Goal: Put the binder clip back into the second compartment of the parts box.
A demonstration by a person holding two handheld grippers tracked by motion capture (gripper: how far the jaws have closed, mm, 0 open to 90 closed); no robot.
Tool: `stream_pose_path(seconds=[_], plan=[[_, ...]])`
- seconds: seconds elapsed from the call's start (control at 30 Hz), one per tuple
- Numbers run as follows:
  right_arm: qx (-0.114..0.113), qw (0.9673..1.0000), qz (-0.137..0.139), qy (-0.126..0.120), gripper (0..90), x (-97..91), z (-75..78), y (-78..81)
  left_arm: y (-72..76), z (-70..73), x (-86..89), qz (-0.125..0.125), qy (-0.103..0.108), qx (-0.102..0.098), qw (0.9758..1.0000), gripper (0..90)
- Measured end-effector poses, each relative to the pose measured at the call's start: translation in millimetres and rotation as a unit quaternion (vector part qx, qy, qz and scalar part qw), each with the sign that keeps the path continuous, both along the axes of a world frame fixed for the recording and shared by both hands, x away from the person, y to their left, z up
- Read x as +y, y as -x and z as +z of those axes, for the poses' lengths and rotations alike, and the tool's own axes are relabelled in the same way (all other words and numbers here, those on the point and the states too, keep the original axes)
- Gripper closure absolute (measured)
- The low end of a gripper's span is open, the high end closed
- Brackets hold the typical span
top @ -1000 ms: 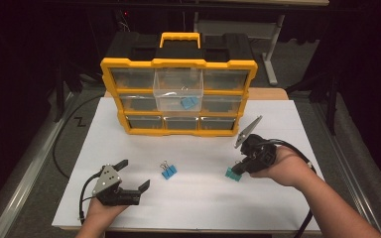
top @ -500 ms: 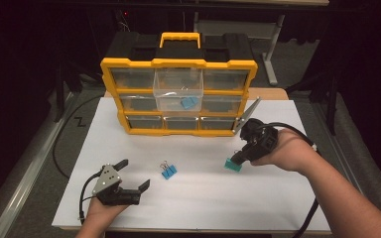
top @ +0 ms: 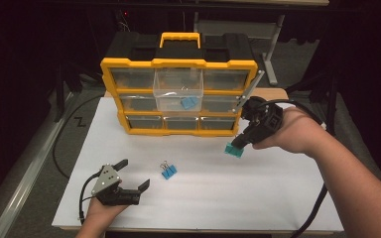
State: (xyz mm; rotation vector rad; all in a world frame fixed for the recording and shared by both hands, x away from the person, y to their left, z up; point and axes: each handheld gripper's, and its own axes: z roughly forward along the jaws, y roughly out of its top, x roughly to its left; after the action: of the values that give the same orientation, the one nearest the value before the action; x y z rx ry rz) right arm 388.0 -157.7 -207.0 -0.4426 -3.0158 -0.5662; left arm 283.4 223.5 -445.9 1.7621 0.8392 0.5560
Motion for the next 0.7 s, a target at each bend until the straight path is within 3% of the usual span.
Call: stream_pose_path(seconds=[0.7], plan=[[-0.033, 0.9993, 0.013, -0.009, 90.0, 34.3, 93.7, -12.9, 1.5, 0.6, 1.5, -0.007, 0.000, -0.001, 1.0000, 0.3]])
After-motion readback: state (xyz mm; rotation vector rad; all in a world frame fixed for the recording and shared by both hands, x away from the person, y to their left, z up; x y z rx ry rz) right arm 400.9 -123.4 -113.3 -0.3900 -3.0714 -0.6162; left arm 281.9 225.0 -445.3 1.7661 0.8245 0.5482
